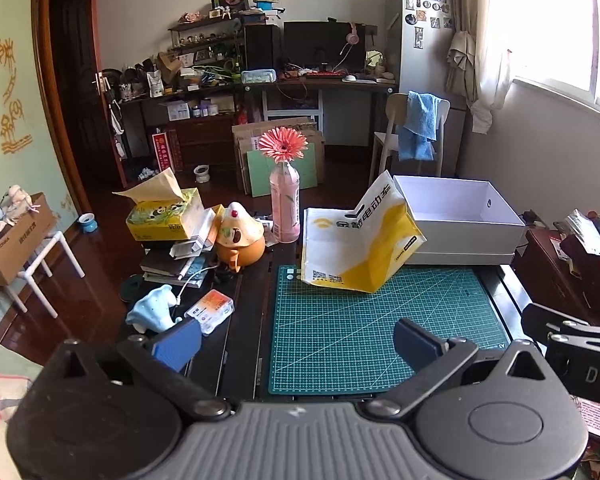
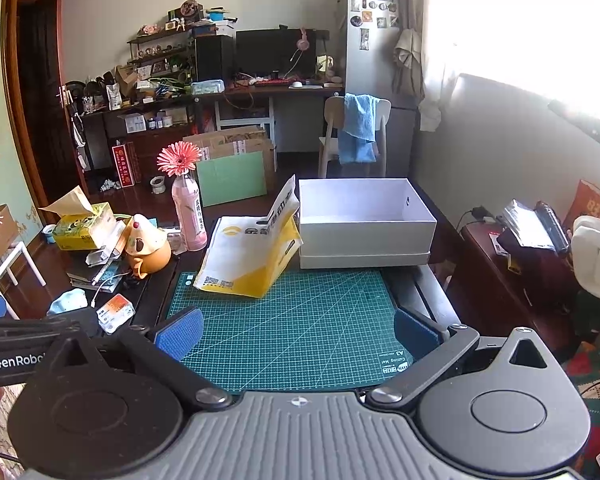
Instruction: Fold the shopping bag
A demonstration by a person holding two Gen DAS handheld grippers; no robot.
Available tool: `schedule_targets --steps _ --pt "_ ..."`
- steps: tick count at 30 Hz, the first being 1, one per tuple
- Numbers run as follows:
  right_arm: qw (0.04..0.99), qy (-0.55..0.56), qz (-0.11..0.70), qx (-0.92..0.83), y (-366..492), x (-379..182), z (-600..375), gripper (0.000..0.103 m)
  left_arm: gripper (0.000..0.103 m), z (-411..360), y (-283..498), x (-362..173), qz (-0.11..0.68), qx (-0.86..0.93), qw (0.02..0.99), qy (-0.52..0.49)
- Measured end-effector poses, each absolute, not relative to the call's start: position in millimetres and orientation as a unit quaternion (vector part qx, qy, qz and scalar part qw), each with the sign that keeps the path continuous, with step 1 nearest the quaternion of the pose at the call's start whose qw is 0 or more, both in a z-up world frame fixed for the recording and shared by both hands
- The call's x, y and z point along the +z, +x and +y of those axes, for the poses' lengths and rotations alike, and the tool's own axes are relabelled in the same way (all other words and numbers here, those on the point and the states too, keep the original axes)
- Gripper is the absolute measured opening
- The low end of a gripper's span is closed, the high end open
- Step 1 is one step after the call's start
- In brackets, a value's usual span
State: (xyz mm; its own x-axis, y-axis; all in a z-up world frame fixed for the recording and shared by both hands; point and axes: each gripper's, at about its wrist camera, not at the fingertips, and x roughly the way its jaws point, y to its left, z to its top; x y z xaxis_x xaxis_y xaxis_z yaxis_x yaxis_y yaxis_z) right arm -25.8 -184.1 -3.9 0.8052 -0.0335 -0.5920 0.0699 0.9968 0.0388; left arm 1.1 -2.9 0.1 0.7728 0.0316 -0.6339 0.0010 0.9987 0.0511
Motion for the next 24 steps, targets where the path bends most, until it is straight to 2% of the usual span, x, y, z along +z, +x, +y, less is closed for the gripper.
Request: schedule_targets --steps 24 --pt "0.953 0.025 0.301 -0.028 -23 -9 -185 0.103 0.103 0 7 -6 0.342 0.013 0.939 0.016"
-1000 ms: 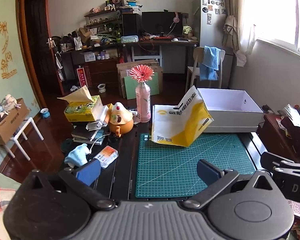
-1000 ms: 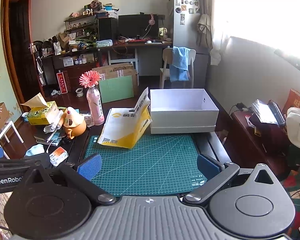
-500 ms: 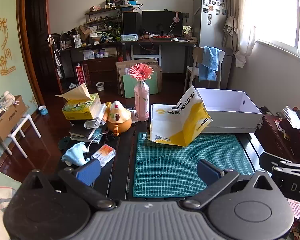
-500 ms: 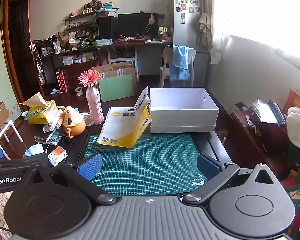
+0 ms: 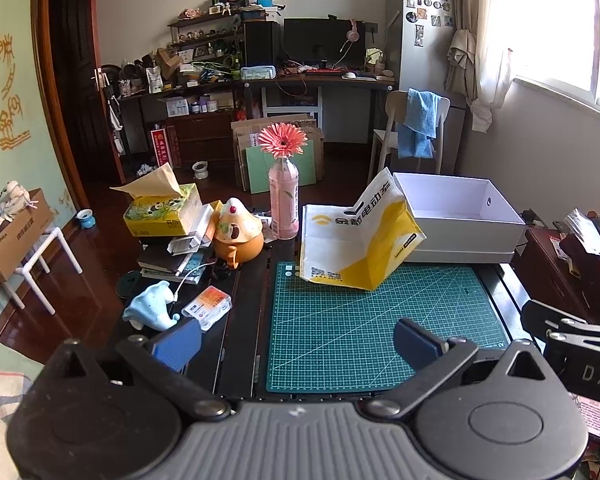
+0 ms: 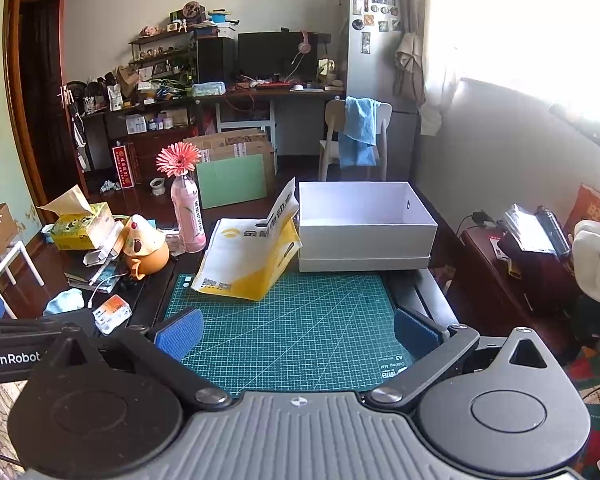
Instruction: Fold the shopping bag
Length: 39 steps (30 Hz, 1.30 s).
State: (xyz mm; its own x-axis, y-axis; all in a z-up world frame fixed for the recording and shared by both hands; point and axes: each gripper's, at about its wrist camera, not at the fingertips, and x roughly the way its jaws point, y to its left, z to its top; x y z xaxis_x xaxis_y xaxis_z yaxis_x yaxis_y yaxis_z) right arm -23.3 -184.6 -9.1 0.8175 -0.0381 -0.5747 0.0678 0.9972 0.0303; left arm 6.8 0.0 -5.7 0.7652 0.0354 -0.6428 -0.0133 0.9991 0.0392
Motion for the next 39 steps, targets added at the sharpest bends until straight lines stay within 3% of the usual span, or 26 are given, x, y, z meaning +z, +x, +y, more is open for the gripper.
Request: schedule_targets --steps 28,39 --pt "0.966 0.039 0.257 -0.021 -9 -33 -197 0.102 0.103 1 14 -16 0.299 0.027 0.954 0.026" --pt "0.97 0.024 0.242 -0.022 4 -54 -197 0.103 0.103 26 30 -34 0.277 0.066 0.958 -0.035"
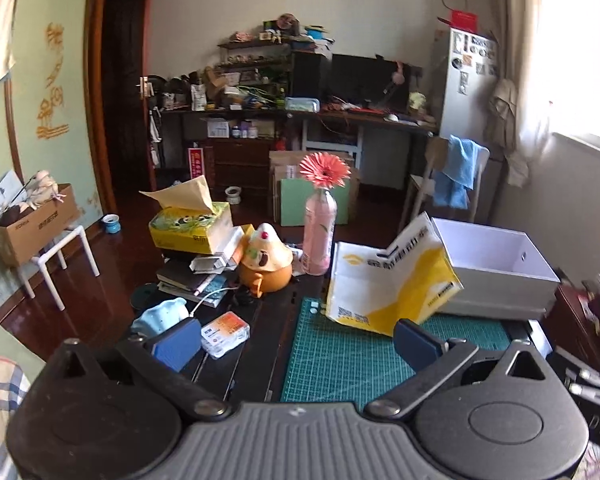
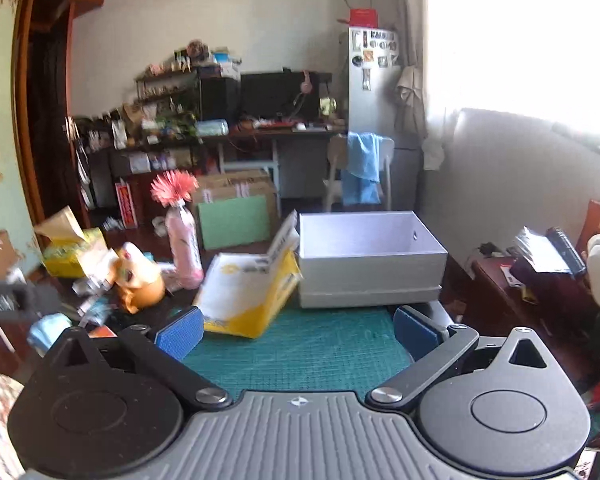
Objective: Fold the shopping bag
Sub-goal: 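Grasp the white-and-yellow bag edge with the right gripper and lift it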
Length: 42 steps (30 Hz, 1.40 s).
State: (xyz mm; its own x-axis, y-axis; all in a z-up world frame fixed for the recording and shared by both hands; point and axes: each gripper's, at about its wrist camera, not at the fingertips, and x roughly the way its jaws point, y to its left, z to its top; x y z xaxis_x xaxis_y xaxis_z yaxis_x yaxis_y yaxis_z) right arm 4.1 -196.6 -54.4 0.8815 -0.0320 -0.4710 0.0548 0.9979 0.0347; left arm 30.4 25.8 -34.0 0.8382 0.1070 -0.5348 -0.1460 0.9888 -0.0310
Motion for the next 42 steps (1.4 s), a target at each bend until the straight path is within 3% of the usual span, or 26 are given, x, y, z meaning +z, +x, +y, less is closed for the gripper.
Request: schedule_targets --steps 5,11,19,23,31,33,36,38,42 --pt "0.959 0.08 0.272 0.013 24 -78 -206 0.103 0.103 39 46 -45 0.293 0.021 0.955 -0.037" --pt "0.959 0.079 0.27 0.018 69 -109 -202 0.103 0.103 43 73 -64 0.303 0.062 0.951 0.0" --pt "0.957 0.065 0.281 0.037 161 -171 -178 0.101 0.103 44 121 -91 0.251 0.055 0.965 0.049" --pt "0.955 0.059 0.286 0.046 206 -202 -166 0.1 0.103 51 162 -114 0.282 0.008 0.958 0.051" --pt "0.949 0.031 0.314 0.008 285 -246 -152 0.1 0.103 82 212 -169 0.354 -0.027 0.933 -0.065" --pt "0.946 0.026 0.324 0.007 297 -253 -148 0.092 0.103 87 217 -177 0.364 -0.022 0.928 -0.081" --pt "0.94 0.023 0.34 0.02 308 -259 -143 0.057 0.103 88 218 -182 0.368 -0.007 0.927 -0.073" --pt "0.936 0.021 0.35 0.029 315 -264 -139 0.014 0.103 88 219 -186 0.371 0.003 0.926 -0.068" --pt "0.933 0.038 0.351 0.063 294 -258 -140 0.007 0.102 98 225 -191 0.375 0.001 0.923 -0.088"
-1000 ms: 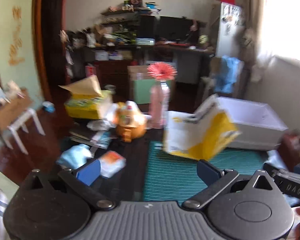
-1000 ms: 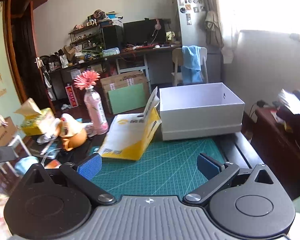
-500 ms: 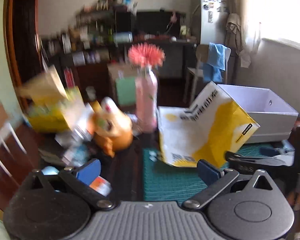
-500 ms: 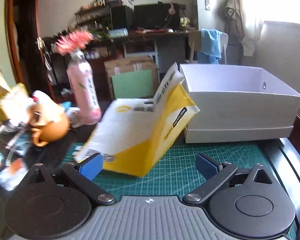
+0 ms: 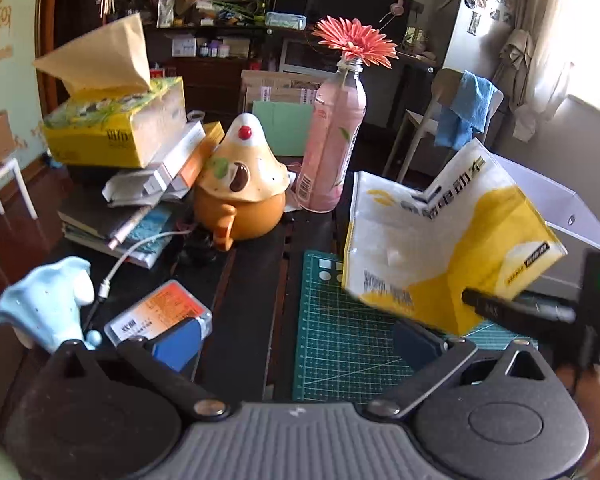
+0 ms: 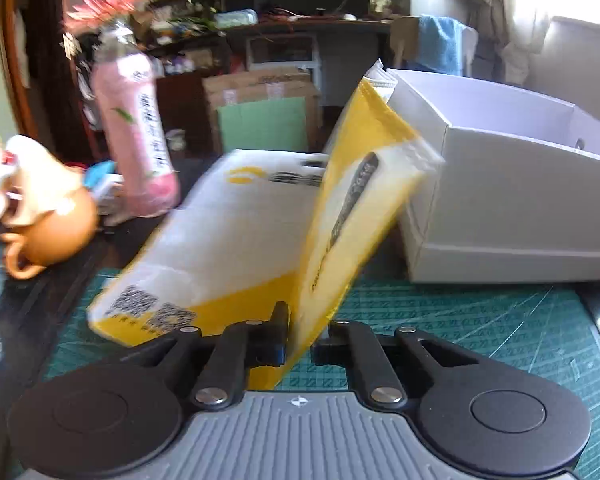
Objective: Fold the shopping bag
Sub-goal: 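Grasp the white-and-yellow bag edge with the right gripper and lift it, then lay the bag flat on the mat with the right gripper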
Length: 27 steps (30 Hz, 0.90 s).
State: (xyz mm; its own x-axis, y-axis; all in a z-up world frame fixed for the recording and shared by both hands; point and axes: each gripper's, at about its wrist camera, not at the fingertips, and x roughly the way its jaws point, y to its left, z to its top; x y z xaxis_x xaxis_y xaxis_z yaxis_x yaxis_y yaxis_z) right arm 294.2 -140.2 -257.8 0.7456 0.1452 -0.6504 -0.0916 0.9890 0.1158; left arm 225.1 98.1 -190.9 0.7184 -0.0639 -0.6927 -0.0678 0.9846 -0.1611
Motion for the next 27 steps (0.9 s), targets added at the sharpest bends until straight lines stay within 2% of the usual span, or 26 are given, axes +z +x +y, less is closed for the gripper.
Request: schedule_targets --steps 7,12,13,15,16,17,21,23,27 --pt "0.912 0.086 0.379 0.133 212 -236 -172 0.006 0.102 99 221 -186 0.366 0.005 0.927 -0.088" --pt "0.9 0.074 0.399 0.157 161 -222 -181 0.009 0.101 94 220 -185 0.364 0.006 0.928 -0.072" --pt "0.9 0.073 0.399 0.157 151 -219 -183 0.012 0.101 92 219 -185 0.363 0.004 0.929 -0.066" --pt "0.902 0.068 0.396 0.155 133 -213 -187 0.036 0.101 88 218 -185 0.362 -0.001 0.931 -0.056" --pt "0.907 0.062 0.39 0.146 126 -210 -189 0.062 0.101 87 218 -186 0.361 -0.002 0.931 -0.052" --pt "0.912 0.056 0.383 0.137 119 -207 -190 0.076 0.101 86 218 -186 0.36 -0.003 0.932 -0.048" --pt "0.932 0.015 0.349 0.101 102 -189 -202 0.077 0.101 82 219 -190 0.367 -0.015 0.929 -0.042" --pt "0.935 0.015 0.343 0.092 107 -184 -209 0.082 0.101 81 221 -192 0.372 -0.022 0.927 -0.045" --pt "0.935 0.026 0.344 0.075 127 -184 -228 0.08 0.101 81 225 -197 0.384 -0.03 0.921 -0.053"
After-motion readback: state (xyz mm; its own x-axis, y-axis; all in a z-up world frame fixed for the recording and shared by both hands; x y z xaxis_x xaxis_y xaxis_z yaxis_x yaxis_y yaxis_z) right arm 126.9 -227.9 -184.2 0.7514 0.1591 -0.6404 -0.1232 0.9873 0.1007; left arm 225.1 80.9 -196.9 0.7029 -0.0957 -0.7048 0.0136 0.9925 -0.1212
